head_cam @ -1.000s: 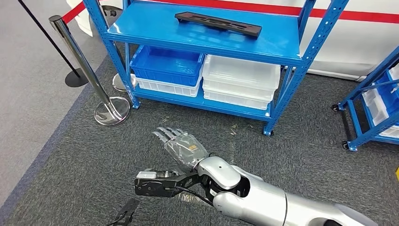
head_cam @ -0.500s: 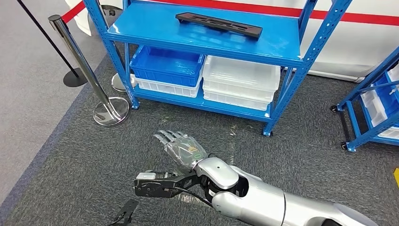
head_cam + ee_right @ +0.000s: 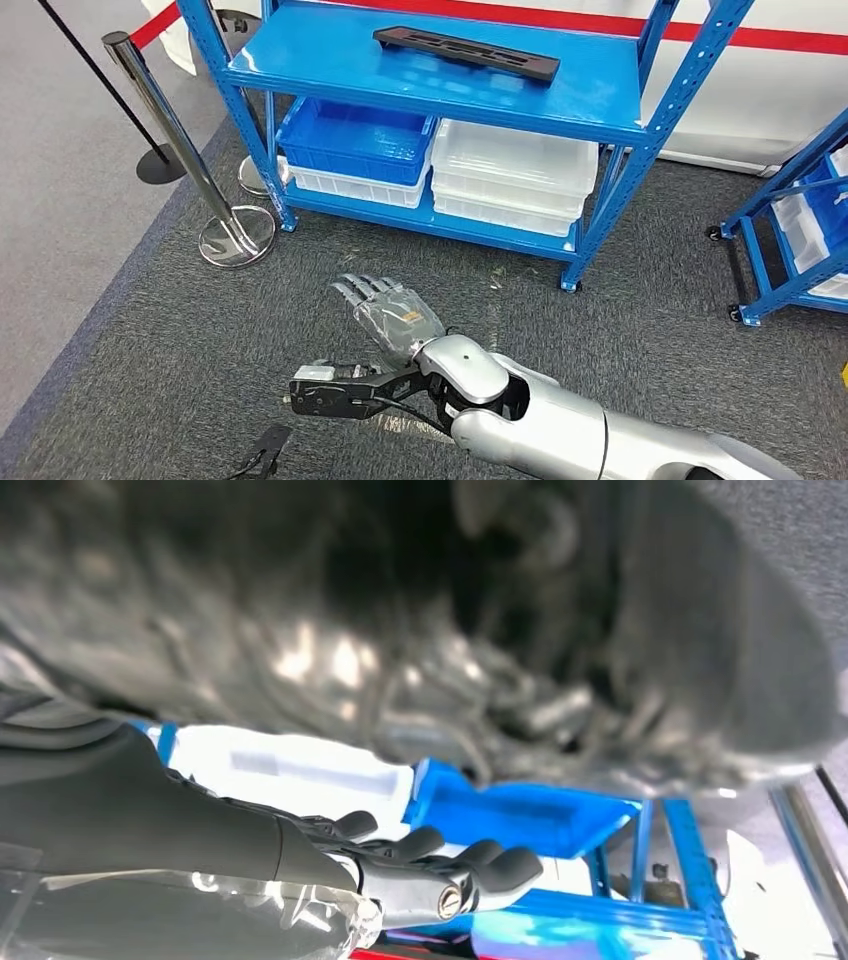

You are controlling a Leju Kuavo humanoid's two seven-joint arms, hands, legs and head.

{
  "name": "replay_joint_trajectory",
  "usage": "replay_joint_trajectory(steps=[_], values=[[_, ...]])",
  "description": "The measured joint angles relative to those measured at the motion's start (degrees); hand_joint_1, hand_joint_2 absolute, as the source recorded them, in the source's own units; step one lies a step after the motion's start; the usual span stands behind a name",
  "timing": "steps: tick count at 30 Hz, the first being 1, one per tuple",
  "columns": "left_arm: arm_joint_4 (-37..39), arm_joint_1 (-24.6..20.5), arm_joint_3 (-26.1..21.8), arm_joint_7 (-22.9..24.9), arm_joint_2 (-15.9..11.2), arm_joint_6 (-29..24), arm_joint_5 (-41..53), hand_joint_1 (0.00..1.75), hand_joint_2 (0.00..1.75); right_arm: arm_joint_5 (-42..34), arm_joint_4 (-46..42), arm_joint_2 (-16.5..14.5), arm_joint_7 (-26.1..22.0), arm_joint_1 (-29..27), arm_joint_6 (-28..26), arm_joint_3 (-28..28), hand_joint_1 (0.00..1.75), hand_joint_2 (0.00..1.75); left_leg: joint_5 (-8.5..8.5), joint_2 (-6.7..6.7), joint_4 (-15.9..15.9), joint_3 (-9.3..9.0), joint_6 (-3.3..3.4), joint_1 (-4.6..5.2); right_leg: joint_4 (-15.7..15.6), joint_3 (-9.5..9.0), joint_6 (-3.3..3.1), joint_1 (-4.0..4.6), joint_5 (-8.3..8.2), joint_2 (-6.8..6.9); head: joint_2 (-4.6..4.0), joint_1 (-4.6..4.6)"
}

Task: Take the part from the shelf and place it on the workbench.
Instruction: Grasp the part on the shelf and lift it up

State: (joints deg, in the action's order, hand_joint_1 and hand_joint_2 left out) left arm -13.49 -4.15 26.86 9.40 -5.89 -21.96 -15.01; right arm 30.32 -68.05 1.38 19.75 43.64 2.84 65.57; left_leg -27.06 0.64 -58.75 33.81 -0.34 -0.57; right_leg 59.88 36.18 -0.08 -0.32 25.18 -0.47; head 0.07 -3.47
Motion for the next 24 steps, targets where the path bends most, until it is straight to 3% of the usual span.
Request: replay_joint_trajectory(steps=[2,5,6,7,8,10,12,14,17,18,21,22,23,24], values=[[0.0,-0.01,0.0,0.01,0.01,0.01,-0.01,0.0,0.0,0.07,0.03,-0.1,-0.01,0.09,-0.01,0.01,0.0,0.0,-1.3,-0.19,-1.94,0.71,-0.56,-0.12,-0.59,-0.66,-0.66,-0.25,-0.03,0.07,0.0,-0.21],[0.01,-0.01,0.0,0.01,0.0,0.01,-0.01,0.0,0.0,0.13,0.07,-0.19,-0.03,0.06,-0.02,0.01,0.0,0.0,-5.37,-0.33,-11.9,5.79,-1.26,-0.23,-0.9,-1.39,-1.34,-0.29,0.28,0.23,0.0,-0.49],[0.01,0.05,0.0,0.01,-0.02,0.0,-0.01,0.0,0.0,0.13,0.09,-0.2,-0.03,0.0,-0.02,0.01,0.0,0.0,-5.86,-0.33,-14.61,7.49,-1.39,-0.24,-0.88,-1.52,-1.42,-0.25,0.41,0.23,0.0,-0.48],[0.01,0.1,0.0,0.02,-0.02,0.0,-0.01,0.0,0.0,0.13,0.13,-0.2,-0.03,-0.05,-0.02,0.01,0.0,0.0,-5.24,-0.33,-15.37,8.3,-1.44,-0.25,-0.87,-1.69,-1.45,-0.24,0.56,0.19,0.0,-0.5],[0.01,0.12,0.0,0.02,-0.02,0.0,-0.01,0.0,0.0,0.13,0.15,-0.2,-0.03,-0.06,-0.02,0.01,0.0,0.0,-3.5,-0.34,-13.85,7.98,-1.41,-0.26,-0.84,-1.94,-1.41,-0.24,0.75,0.15,0.0,-0.49],[0.01,0.11,0.0,0.02,-0.02,0.0,-0.01,0.0,0.0,0.14,0.18,-0.25,-0.03,-0.05,-0.02,0.01,0.0,0.0,0.95,-0.37,-6.51,4.89,-1.11,-0.25,-0.82,-2.62,-1.18,-0.23,1.26,0.07,0.0,-0.47],[0.02,0.04,0.0,0.02,-0.04,0.0,-0.01,0.0,0.0,0.14,0.19,-0.3,-0.03,0.02,-0.02,0.01,0.0,0.0,2.67,-0.36,-0.91,2.13,-0.57,0.02,-0.78,-2.91,-0.77,-0.03,1.63,0.01,0.0,-0.45],[0.02,0.02,0.0,0.02,-0.05,0.0,-0.01,0.0,0.0,0.15,0.19,-0.31,-0.03,0.05,-0.02,0.01,0.0,0.0,2.24,-0.28,0.32,1.5,0.01,0.31,-0.94,-2.88,-0.34,0.13,1.71,0.0,0.0,-0.44],[0.02,0.11,0.0,0.02,-0.05,-0.01,-0.01,0.0,0.0,0.15,0.19,-0.38,-0.03,0.17,-0.05,0.01,0.0,0.0,2.14,-0.3,1.1,0.78,0.91,-0.15,0.4,-2.44,0.49,0.2,2.77,0.09,0.0,-0.3],[0.02,0.07,0.0,0.02,-0.05,-0.01,0.0,0.0,0.0,0.15,0.2,-0.4,-0.03,0.22,-0.08,0.01,0.0,0.0,2.09,-0.33,1.31,0.46,1.21,-0.3,2.8,-1.24,0.73,0.2,3.89,0.13,0.0,-0.23],[0.03,0.0,0.0,0.02,-0.05,0.01,0.01,0.0,0.0,0.15,0.39,-0.37,-0.03,-0.07,-0.1,0.02,0.0,0.0,1.61,-0.36,1.31,0.04,1.84,-0.25,13.38,5.03,1.07,0.04,7.14,0.18,0.0,-0.17],[0.03,0.04,0.0,0.02,-0.05,0.02,0.01,0.0,0.0,0.15,0.5,-0.35,-0.03,-0.21,-0.1,0.03,0.0,0.0,1.39,-0.34,1.28,-0.16,1.89,-0.25,14.83,6.34,1.13,-0.05,6.79,0.19,0.0,-0.17],[0.04,0.07,0.0,0.06,-0.05,0.04,0.01,0.0,0.0,0.15,0.6,-0.34,-0.03,-0.28,-0.1,0.04,0.0,0.0,1.12,-0.29,1.24,-0.45,1.85,-0.26,14.09,6.55,1.15,-0.16,5.36,0.21,0.0,-0.18],[0.04,0.1,0.0,0.12,-0.04,0.08,0.01,0.0,0.0,0.17,0.65,-0.34,-0.03,-0.3,-0.1,0.05,0.0,0.0,0.79,-0.22,1.15,-0.84,1.74,-0.29,11.31,5.66,1.14,-0.27,3.12,0.22,0.0,-0.17]])
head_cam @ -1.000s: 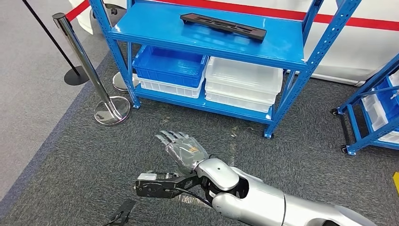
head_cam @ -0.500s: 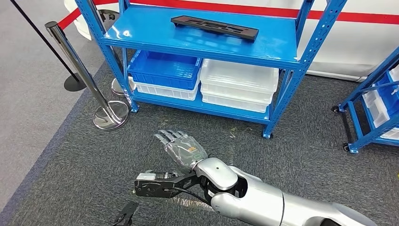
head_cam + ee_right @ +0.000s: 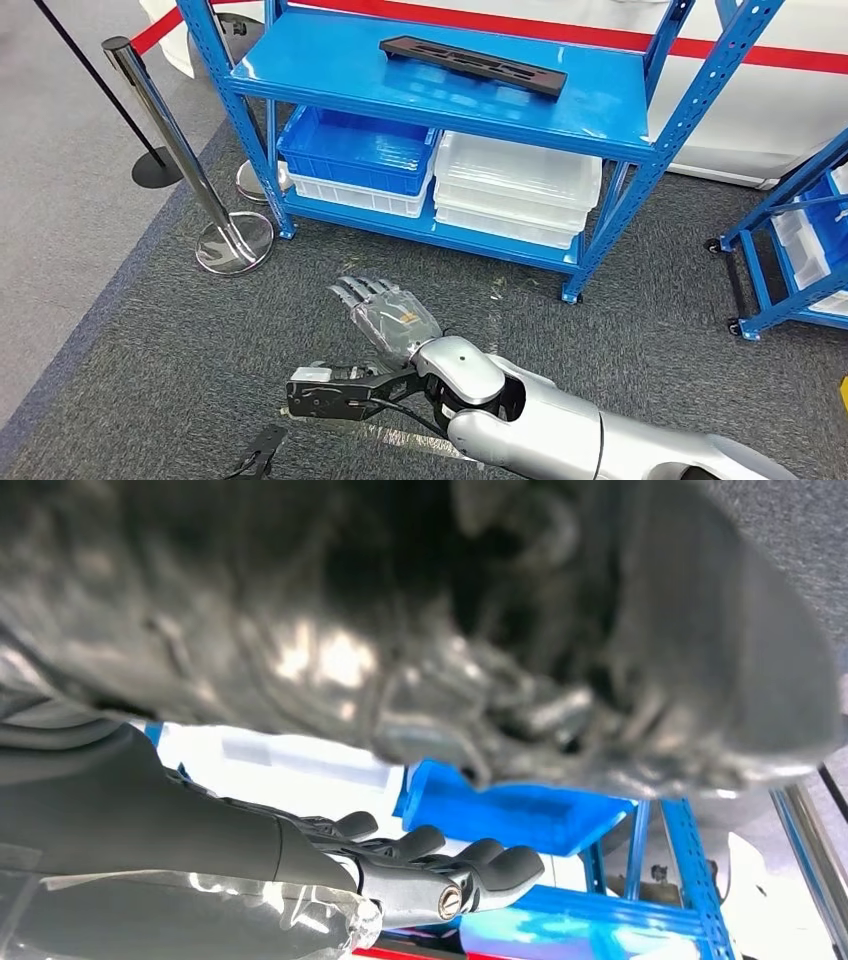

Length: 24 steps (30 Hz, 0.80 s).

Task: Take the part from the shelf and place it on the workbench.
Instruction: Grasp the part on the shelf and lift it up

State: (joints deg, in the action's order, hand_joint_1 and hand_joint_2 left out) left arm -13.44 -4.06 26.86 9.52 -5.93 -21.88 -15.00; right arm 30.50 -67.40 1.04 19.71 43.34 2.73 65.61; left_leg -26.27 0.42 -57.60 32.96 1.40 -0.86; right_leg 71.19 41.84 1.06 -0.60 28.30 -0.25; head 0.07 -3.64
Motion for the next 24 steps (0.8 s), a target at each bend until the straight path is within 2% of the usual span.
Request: replay_joint_trajectory(steps=[1,2,3,5,7,8,9,11,12,13,14,15,16,17,18,19,21,23,24], values=[[0.0,0.01,0.0,0.08,0.01,0.03,-0.01,0.0,0.0,0.05,0.02,-0.01,0.0,0.0,0.0,0.01,0.0,0.0,-0.41,0.07,-0.11,-0.38,-0.2,-0.04,-3.77,-1.44,-0.07,-0.08,-2.21,0.0,0.0,0.02],[0.0,-0.03,0.0,0.16,0.02,0.05,-0.02,0.0,0.0,0.16,0.03,-0.02,0.0,0.03,-0.01,0.01,0.0,0.0,-0.86,0.16,-0.37,-0.63,-0.53,0.05,-7.36,-3.08,-0.18,-0.08,-3.71,0.0,0.0,0.06],[0.0,-0.05,0.0,0.22,0.03,0.01,-0.06,0.0,0.0,0.37,0.05,-0.03,0.02,0.05,-0.07,0.02,0.0,0.0,-1.22,0.24,-0.54,-0.74,-0.87,0.14,-9.81,-4.27,-0.36,-0.04,-4.41,-0.04,0.0,0.06],[0.01,-0.08,0.0,0.34,0.03,-0.12,-0.22,0.0,0.0,0.98,0.1,-0.05,0.09,0.05,-0.37,0.04,0.0,0.0,-1.63,0.26,-0.62,-0.8,-1.55,0.29,-11.28,-5.12,-0.81,0.17,-3.99,-0.22,0.0,0.09],[0.02,-0.08,0.0,0.4,0.03,-0.21,-0.44,0.0,0.0,1.65,0.15,-0.13,0.15,0.04,-0.75,0.04,0.0,0.0,-2.04,0.12,-0.65,-1.0,-2.08,0.17,-11.52,-5.39,-1.45,0.03,-3.73,-0.38,0.0,0.08],[0.02,-0.1,0.0,0.4,0.04,-0.22,-0.51,0.0,0.0,1.94,0.16,-0.18,0.15,0.07,-0.9,0.04,0.0,0.0,-2.64,0.02,-1.62,-0.67,-2.35,0.13,-11.68,-5.75,-1.82,-0.1,-3.58,-0.39,0.0,-0.01],[0.02,-0.13,0.0,0.43,0.05,-0.23,-0.54,0.0,0.0,2.16,0.16,-0.23,0.15,0.1,-1.01,0.04,0.0,0.0,-3.62,-0.06,-3.7,0.32,-2.61,0.1,-11.84,-6.16,-2.19,-0.23,-3.4,-0.35,0.0,-0.1],[0.02,-0.15,0.0,0.7,-0.03,-0.23,-0.54,0.0,0.0,2.52,0.21,-0.25,0.14,0.05,-1.17,0.03,0.0,0.0,-6.08,-0.15,-10.79,4.32,-3.02,0.06,-11.93,-6.84,-2.67,-0.17,-2.91,-0.29,0.0,-0.28],[0.02,-0.11,0.0,0.99,-0.11,-0.22,-0.54,0.0,0.0,2.63,0.27,-0.24,0.14,-0.04,-1.25,0.04,0.0,0.0,-6.77,-0.15,-14.18,6.56,-3.13,0.05,-11.93,-7.12,-2.78,-0.1,-2.64,-0.29,0.0,-0.31],[0.03,-0.05,0.0,1.36,-0.19,-0.18,-0.55,0.0,0.0,2.71,0.33,-0.23,0.15,-0.15,-1.32,0.04,0.0,0.0,-6.46,-0.15,-16.08,8.19,-3.16,0.06,-11.93,-7.47,-2.82,-0.05,-2.34,-0.34,0.0,-0.31],[0.03,0.0,0.0,1.8,-0.26,-0.11,-0.56,0.0,0.0,2.77,0.38,-0.23,0.15,-0.22,-1.42,0.03,0.0,0.0,-5.03,-0.15,-15.87,8.83,-3.09,0.06,-11.92,-7.88,-2.82,0.0,-2.01,-0.42,0.0,-0.31],[0.03,0.02,0.0,2.32,-0.33,0.02,-0.58,0.0,0.0,2.83,0.4,-0.23,0.15,-0.26,-1.57,0.03,0.0,0.0,-2.63,-0.15,-13.51,8.37,-2.91,0.08,-11.92,-8.43,-2.79,0.03,-1.63,-0.5,0.0,-0.32],[0.03,0.01,0.0,2.94,-0.45,0.16,-0.61,0.0,0.0,2.88,0.41,-0.24,0.15,-0.25,-1.72,0.02,0.0,0.0,0.11,-0.16,-9.66,7.16,-2.63,0.12,-11.93,-9.04,-2.71,0.05,-1.19,-0.56,0.0,-0.31],[0.04,-0.01,0.0,3.66,-0.63,0.33,-0.67,0.0,0.0,2.92,0.42,-0.23,0.16,-0.22,-1.85,0.01,0.0,0.0,1.99,-0.15,-6.25,5.73,-2.32,0.29,-11.98,-9.53,-2.56,0.14,-0.79,-0.6,0.0,-0.27],[0.06,-0.05,0.0,4.42,-0.84,0.51,-0.77,0.0,0.0,2.96,0.44,-0.23,0.17,-0.2,-1.94,-0.01,0.0,0.0,3.03,-0.15,-3.42,4.43,-1.95,0.5,-12.0,-9.86,-2.36,0.21,-0.47,-0.64,0.0,-0.25],[0.07,-0.11,0.0,5.17,-1.08,0.68,-0.88,0.0,0.0,2.98,0.46,-0.21,0.18,-0.18,-1.98,-0.04,0.0,0.0,3.05,-0.13,-1.82,3.64,-1.62,0.7,-12.03,-9.94,-2.14,0.26,-0.26,-0.66,0.0,-0.26],[0.09,-0.18,0.0,6.48,-1.53,0.98,-1.06,0.0,0.0,3.02,0.49,-0.17,0.21,-0.16,-2.04,-0.09,0.0,0.0,2.19,-0.08,-0.83,3.01,-1.11,0.85,-12.3,-9.97,-1.66,0.33,-0.05,-0.66,0.0,-0.3],[0.1,-0.07,0.0,7.46,-1.8,1.19,-1.13,0.0,0.0,3.06,0.49,-0.12,0.22,-0.09,-2.2,-0.24,0.0,0.0,1.91,-0.09,-0.01,2.26,-0.74,0.47,-11.83,-9.87,-1.07,0.39,0.56,-0.52,0.0,-0.17],[0.11,-0.05,0.0,7.82,-1.85,1.25,-1.15,0.0,0.0,3.08,0.48,-0.1,0.22,0.0,-2.3,-0.36,0.0,0.0,1.81,-0.11,0.39,1.76,-0.5,0.27,-10.25,-9.15,-0.81,0.44,1.3,-0.46,0.0,-0.05]])
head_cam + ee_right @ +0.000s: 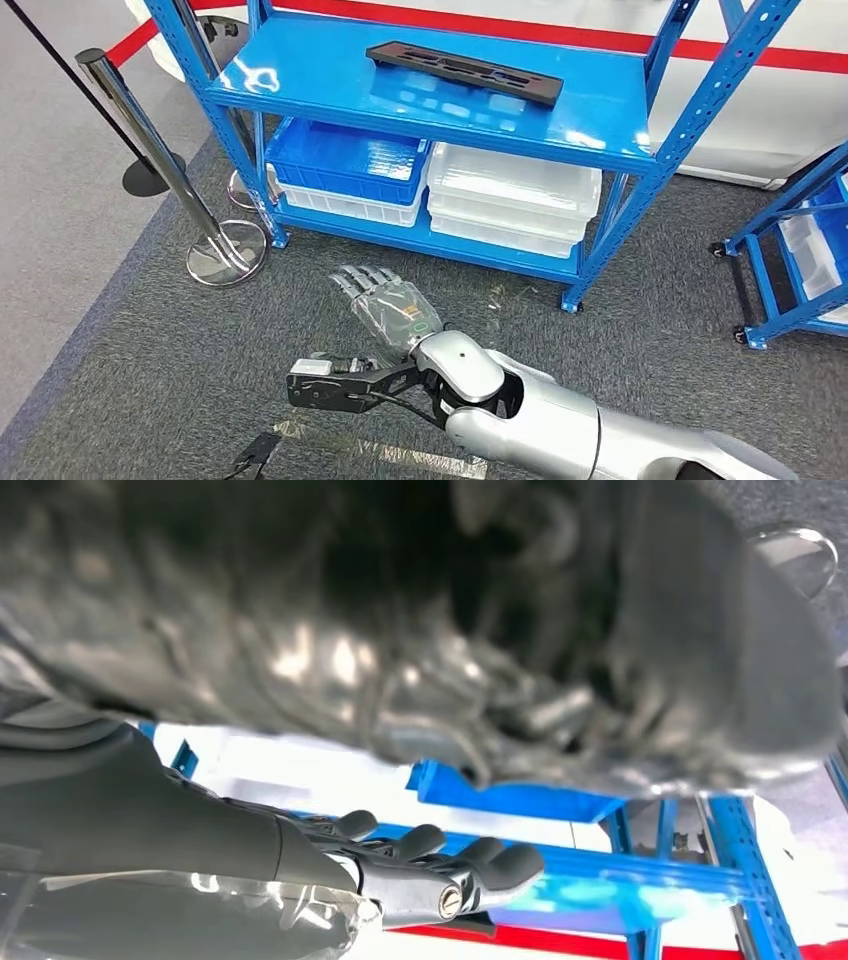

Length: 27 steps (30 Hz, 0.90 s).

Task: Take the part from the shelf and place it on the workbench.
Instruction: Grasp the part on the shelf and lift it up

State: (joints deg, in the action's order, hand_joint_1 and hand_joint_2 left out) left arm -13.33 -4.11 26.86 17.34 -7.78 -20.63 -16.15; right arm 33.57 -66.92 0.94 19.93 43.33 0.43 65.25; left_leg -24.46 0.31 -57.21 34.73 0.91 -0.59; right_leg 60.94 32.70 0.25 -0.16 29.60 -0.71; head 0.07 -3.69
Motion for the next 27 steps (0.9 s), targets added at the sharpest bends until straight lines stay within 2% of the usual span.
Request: replay_joint_trajectory(steps=[1,3,4,5,6,7,8,9,10,13,15,16,18,19,20,21,23,24,25,27], values=[[0.01,-0.02,0.0,0.32,-0.01,0.06,-0.01,0.0,0.0,0.01,0.0,0.02,0.0,0.03,-0.1,-0.13,0.0,0.0,-0.19,-0.02,0.2,-0.43,0.26,-0.13,2.89,1.61,0.19,-0.02,1.1,0.07,0.0,0.11],[0.02,-0.13,0.0,0.93,-0.02,0.23,0.0,0.0,0.0,0.02,0.05,0.06,-0.01,-0.13,-0.2,-0.28,0.0,0.0,-0.81,-0.03,0.17,-0.99,0.64,-0.12,10.43,6.41,0.37,-0.07,3.22,0.11,0.0,0.23],[0.02,-0.14,0.0,1.2,-0.03,0.34,0.01,0.0,0.0,0.02,0.1,0.08,-0.03,-0.28,-0.21,-0.29,0.0,0.0,-1.18,-0.02,0.11,-1.33,0.7,-0.11,13.04,8.48,0.44,-0.13,3.3,0.12,0.0,0.21],[0.02,-0.1,0.01,1.43,-0.02,0.46,0.01,0.0,0.0,0.02,0.18,0.09,-0.06,-0.38,-0.2,-0.29,0.0,0.0,-1.6,0.02,0.03,-1.8,0.7,-0.11,13.49,9.52,0.48,-0.21,2.12,0.13,0.0,0.22],[0.02,-0.07,0.01,1.57,-0.01,0.56,0.02,0.0,0.0,0.03,0.25,0.08,-0.13,-0.38,-0.2,-0.29,0.0,0.0,-2.1,0.07,-0.08,-2.38,0.63,-0.13,11.68,9.41,0.48,-0.3,-0.18,0.16,0.0,0.21],[0.01,-0.05,0.02,1.64,0.0,0.62,0.02,0.0,0.0,0.04,0.3,0.06,-0.23,-0.29,-0.19,-0.29,0.0,0.0,-2.66,0.14,-0.24,-3.0,0.5,-0.15,8.09,8.34,0.43,-0.39,-3.03,0.19,0.0,0.23],[0.01,-0.03,0.02,1.67,0.01,0.68,0.02,0.0,0.0,0.06,0.36,0.04,-0.41,-0.17,-0.2,-0.29,0.0,0.0,-3.25,0.22,-0.39,-3.44,0.26,-0.14,4.67,7.03,0.33,-0.41,-5.09,0.21,0.0,0.23],[0.01,-0.06,0.02,1.61,0.02,0.7,0.02,0.0,0.0,0.09,0.39,-0.07,-0.68,-0.02,-0.21,-0.29,0.0,0.0,-3.77,0.3,-0.66,-3.71,-0.07,-0.07,1.63,5.7,0.18,-0.37,-6.16,0.19,0.0,0.27],[0.01,-0.1,0.03,1.51,0.02,0.71,0.02,0.0,0.0,0.11,0.43,-0.21,-0.93,0.1,-0.25,-0.28,0.0,0.0,-4.12,0.35,-0.83,-3.75,-0.42,-0.02,0.0,4.93,-0.03,-0.28,-6.29,0.14,0.0,0.27],[0.02,-0.16,0.05,1.24,0.07,0.74,-0.02,0.0,0.0,0.13,0.54,-0.8,-1.59,0.41,-0.52,-0.28,0.0,0.0,-4.63,0.28,-0.8,-3.71,-1.29,-0.03,-0.82,4.33,-0.87,-0.13,-5.3,-0.1,0.0,0.09],[0.02,-0.18,0.07,1.15,0.13,0.78,-0.03,0.0,0.0,0.14,0.53,-1.21,-2.07,0.72,-0.77,-0.29,0.0,0.0,-5.75,0.1,-2.63,-3.03,-1.79,-0.11,-1.25,3.65,-1.49,-0.36,-4.98,-0.09,0.0,-0.13],[0.02,-0.23,0.08,1.11,0.12,0.8,-0.02,0.0,0.0,0.16,0.52,-1.43,-2.25,0.91,-0.84,-0.29,0.0,0.0,-6.89,0.03,-5.31,-1.64,-2.05,-0.14,-1.41,3.22,-1.79,-0.46,-4.77,-0.02,0.0,-0.24],[0.02,-0.29,0.09,1.06,0.09,0.87,0.02,0.0,0.0,0.25,0.54,-1.67,-2.36,1.17,-0.93,-0.29,0.0,0.0,-9.35,-0.01,-13.21,2.95,-2.44,-0.16,-1.48,2.56,-2.16,-0.4,-4.25,0.11,0.0,-0.47],[0.02,-0.23,0.09,1.06,0.07,0.91,0.03,0.0,0.0,0.32,0.55,-1.73,-2.36,1.21,-0.93,-0.28,0.0,0.0,-9.72,-0.01,-16.34,5.19,-2.53,-0.16,-1.48,2.23,-2.22,-0.36,-3.95,0.12,0.0,-0.45],[0.02,-0.12,0.09,1.06,0.08,0.96,0.04,0.0,0.0,0.38,0.56,-1.79,-2.36,1.24,-0.93,-0.28,0.0,0.0,-8.98,-0.01,-17.57,6.55,-2.52,-0.16,-1.48,1.83,-2.23,-0.33,-3.64,0.07,0.0,-0.47],[0.02,-0.03,0.1,1.07,0.09,0.99,0.04,0.0,0.0,0.44,0.56,-1.9,-2.38,1.33,-0.93,-0.27,0.0,0.0,-7.07,-0.01,-16.51,6.8,-2.42,-0.16,-1.48,1.34,-2.21,-0.31,-3.3,0.0,0.0,-0.46],[0.02,0.03,0.11,1.08,0.08,1.06,0.05,0.0,0.0,0.5,0.56,-2.26,-2.63,1.71,-0.93,-0.27,0.0,0.0,-1.63,0.0,-9.46,4.61,-1.93,-0.07,-1.52,0.24,-2.08,-0.3,-2.55,-0.14,0.0,-0.44],[0.02,0.0,0.11,1.1,0.05,1.08,0.06,0.0,0.0,0.5,0.55,-2.47,-2.85,2.02,-0.92,-0.27,0.0,0.0,0.25,0.01,-5.98,3.22,-1.59,0.14,-1.53,-0.16,-1.92,-0.21,-2.22,-0.18,0.0,-0.41],[0.03,-0.08,0.11,1.11,0.03,1.1,0.06,0.0,0.0,0.5,0.54,-2.69,-3.06,2.31,-0.91,-0.27,0.0,0.0,0.98,0.02,-3.32,2.04,-1.22,0.34,-1.56,-0.33,-1.71,-0.14,-1.98,-0.21,0.0,-0.43],[0.04,-0.21,0.13,1.15,0.02,1.14,0.06,0.0,0.0,0.49,0.53,-3.08,-3.3,2.73,-0.91,-0.27,0.0,0.0,0.36,0.07,-1.5,1.16,-0.68,0.67,-1.77,-0.33,-1.24,0.0,-1.78,-0.21,0.0,-0.49]])
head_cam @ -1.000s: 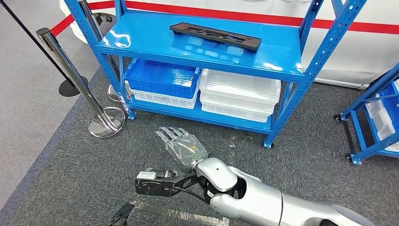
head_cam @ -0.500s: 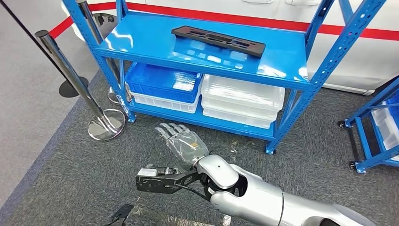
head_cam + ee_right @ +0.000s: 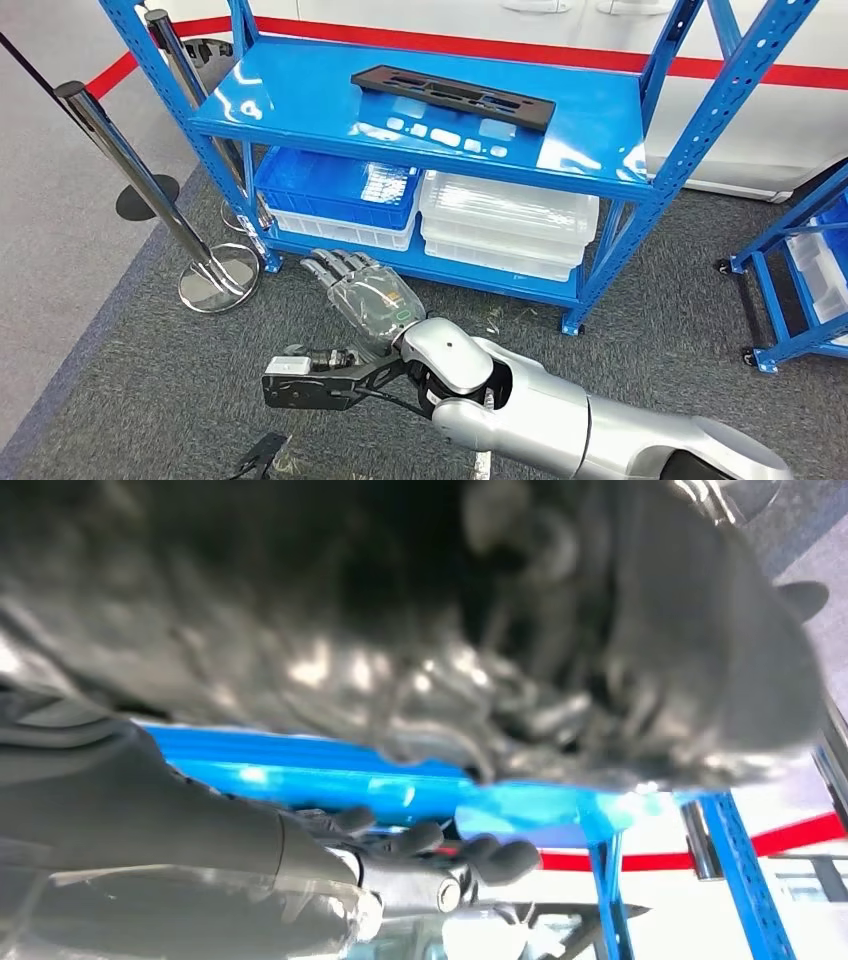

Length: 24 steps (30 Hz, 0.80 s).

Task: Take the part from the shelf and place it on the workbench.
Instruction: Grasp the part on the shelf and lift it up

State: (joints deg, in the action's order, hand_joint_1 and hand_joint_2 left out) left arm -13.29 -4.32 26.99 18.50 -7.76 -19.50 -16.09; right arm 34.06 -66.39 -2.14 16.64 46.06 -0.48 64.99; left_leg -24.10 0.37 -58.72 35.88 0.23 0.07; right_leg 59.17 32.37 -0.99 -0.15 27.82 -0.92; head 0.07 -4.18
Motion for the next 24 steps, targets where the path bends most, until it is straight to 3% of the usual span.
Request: replay_joint_trajectory(steps=[2,4,6,8,9,10,12,13,17,19,22,23,24], values=[[0.0,0.07,0.01,0.01,0.02,0.1,0.01,0.0,0.0,-0.01,-0.02,-0.39,-0.23,0.3,-0.05,0.0,0.0,0.0,-0.31,0.03,0.93,-0.57,0.43,-0.37,-0.02,-0.05,0.55,0.13,0.34,0.09,0.0,-0.01],[0.0,0.14,0.01,0.02,0.04,0.28,0.03,0.0,0.0,-0.01,-0.04,-0.71,-0.67,0.79,-0.15,0.01,0.0,0.0,-0.39,-0.04,1.69,-1.43,0.97,-0.75,3.19,1.42,1.1,0.16,2.02,0.26,0.0,0.16],[0.0,0.03,0.03,0.02,0.07,0.44,0.04,0.0,0.0,-0.01,-0.01,-0.85,-0.92,1.07,-0.21,0.04,0.0,0.0,-0.8,-0.09,1.75,-1.92,1.41,-0.75,10.51,5.59,1.42,0.01,4.71,0.37,0.0,0.28],[0.0,0.02,0.06,0.02,0.09,0.53,0.04,0.0,0.0,-0.01,0.13,-0.88,-0.93,1.04,-0.2,0.12,0.0,0.0,-1.38,-0.05,1.59,-2.34,1.54,-0.75,15.7,9.42,1.59,-0.09,5.23,0.39,0.0,0.27],[0.0,0.07,0.08,0.02,0.1,0.57,0.04,0.0,0.0,-0.01,0.2,-0.9,-0.95,1.07,-0.19,0.15,0.0,0.0,-1.75,-0.01,1.47,-2.7,1.5,-0.76,15.34,9.92,1.62,-0.16,3.85,0.41,0.0,0.28],[0.0,0.12,0.09,0.02,0.11,0.62,0.04,0.0,0.0,-0.01,0.26,-0.95,-0.97,1.17,-0.16,0.16,0.0,0.0,-2.17,0.04,1.32,-3.16,1.42,-0.77,12.85,9.28,1.59,-0.24,1.52,0.43,0.0,0.28],[0.0,0.13,0.17,0.02,0.15,0.73,0.05,0.0,0.0,0.01,0.3,-1.2,-1.03,1.58,-0.05,0.18,0.0,0.0,-3.2,0.16,0.83,-3.88,0.99,-0.68,5.53,6.46,1.39,-0.3,-2.79,0.46,0.0,0.29],[0.01,0.07,0.27,0.02,0.15,0.76,0.05,0.0,0.0,0.02,0.33,-1.4,-1.05,1.85,0.05,0.19,0.0,0.0,-3.61,0.21,0.57,-3.94,0.66,-0.59,2.93,5.31,1.17,-0.27,-3.64,0.41,0.0,0.29],[0.02,-0.1,0.84,0.03,0.16,0.81,0.01,0.0,0.0,0.04,0.5,-2.16,-1.31,2.42,0.32,0.29,0.0,0.0,-4.24,0.17,0.46,-3.88,-0.5,-0.54,0.88,4.27,0.14,-0.2,-3.03,0.11,0.0,0.1],[0.02,-0.05,0.98,0.02,0.25,0.84,-0.02,0.0,0.0,0.04,0.61,-2.6,-1.66,2.76,0.34,0.39,0.0,0.0,-5.58,0.0,-1.88,-2.91,-1.08,-0.64,0.47,3.6,-0.48,-0.45,-2.83,0.16,0.0,-0.13],[0.02,-0.14,1.13,0.02,0.31,0.9,-0.02,0.0,0.0,0.04,0.87,-3.16,-1.94,3.17,0.35,0.56,0.0,0.0,-9.21,-0.1,-12.59,3.19,-1.69,-0.75,0.26,2.76,-1.03,-0.43,-2.3,0.29,0.0,-0.45],[0.02,-0.11,1.23,0.02,0.31,0.93,-0.02,0.0,0.0,0.04,1.0,-3.23,-1.95,3.18,0.34,0.62,0.0,0.0,-9.37,-0.1,-15.28,5.17,-1.74,-0.76,0.26,2.48,-1.08,-0.4,-2.06,0.29,0.0,-0.44],[0.02,-0.03,1.33,0.02,0.32,0.96,-0.02,0.0,0.0,0.05,1.13,-3.25,-1.98,3.16,0.34,0.69,0.0,0.0,-8.37,-0.1,-15.92,6.2,-1.7,-0.76,0.26,2.13,-1.08,-0.38,-1.8,0.24,0.0,-0.45]])
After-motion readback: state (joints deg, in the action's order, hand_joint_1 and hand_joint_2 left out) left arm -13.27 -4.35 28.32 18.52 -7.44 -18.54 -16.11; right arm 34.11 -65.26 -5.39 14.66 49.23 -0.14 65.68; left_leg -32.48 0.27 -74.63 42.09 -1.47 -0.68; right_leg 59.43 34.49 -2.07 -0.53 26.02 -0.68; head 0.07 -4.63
